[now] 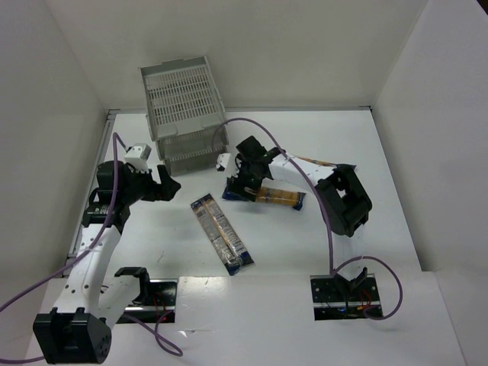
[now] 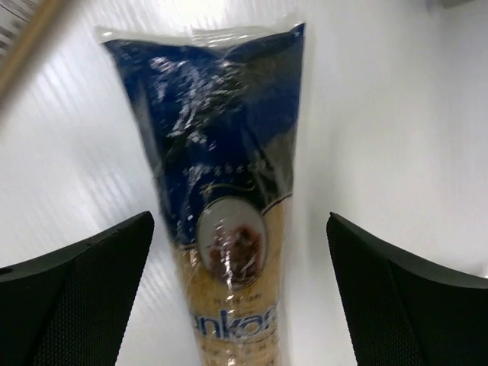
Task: Place and organize the pasta boxes and bags onto the shelf
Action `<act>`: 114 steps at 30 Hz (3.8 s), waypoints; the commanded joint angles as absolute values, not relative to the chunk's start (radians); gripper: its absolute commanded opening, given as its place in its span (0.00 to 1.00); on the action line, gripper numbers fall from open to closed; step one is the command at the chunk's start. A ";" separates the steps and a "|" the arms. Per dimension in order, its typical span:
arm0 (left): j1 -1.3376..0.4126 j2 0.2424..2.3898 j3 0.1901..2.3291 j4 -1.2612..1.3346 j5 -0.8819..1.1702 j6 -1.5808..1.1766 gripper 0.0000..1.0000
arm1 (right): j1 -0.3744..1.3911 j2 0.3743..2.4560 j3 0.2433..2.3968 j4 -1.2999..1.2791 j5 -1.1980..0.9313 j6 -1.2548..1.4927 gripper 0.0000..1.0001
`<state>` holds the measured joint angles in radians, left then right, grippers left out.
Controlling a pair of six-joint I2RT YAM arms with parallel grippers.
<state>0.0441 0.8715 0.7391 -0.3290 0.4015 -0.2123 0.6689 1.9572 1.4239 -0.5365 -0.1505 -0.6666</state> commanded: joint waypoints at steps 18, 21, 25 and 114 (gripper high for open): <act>0.057 0.824 0.736 -0.304 0.411 -0.204 0.99 | 0.693 2.005 1.330 -0.606 0.012 -0.669 1.00; 0.057 0.815 0.736 -0.304 0.411 -0.204 0.99 | 0.693 2.026 1.330 -0.649 0.012 -0.660 0.71; 0.057 0.815 0.727 -0.304 0.411 -0.204 0.99 | 0.693 2.016 1.330 -0.686 -0.061 -0.649 0.00; 0.206 0.871 0.765 -0.241 0.489 -0.212 0.99 | 0.692 2.588 3.048 -0.096 -0.147 0.169 0.87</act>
<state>0.1993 0.8711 0.7593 -0.2764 0.4835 -0.2119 0.6804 2.6438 2.9513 -0.1028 -0.0814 0.3077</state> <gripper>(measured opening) 0.990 0.869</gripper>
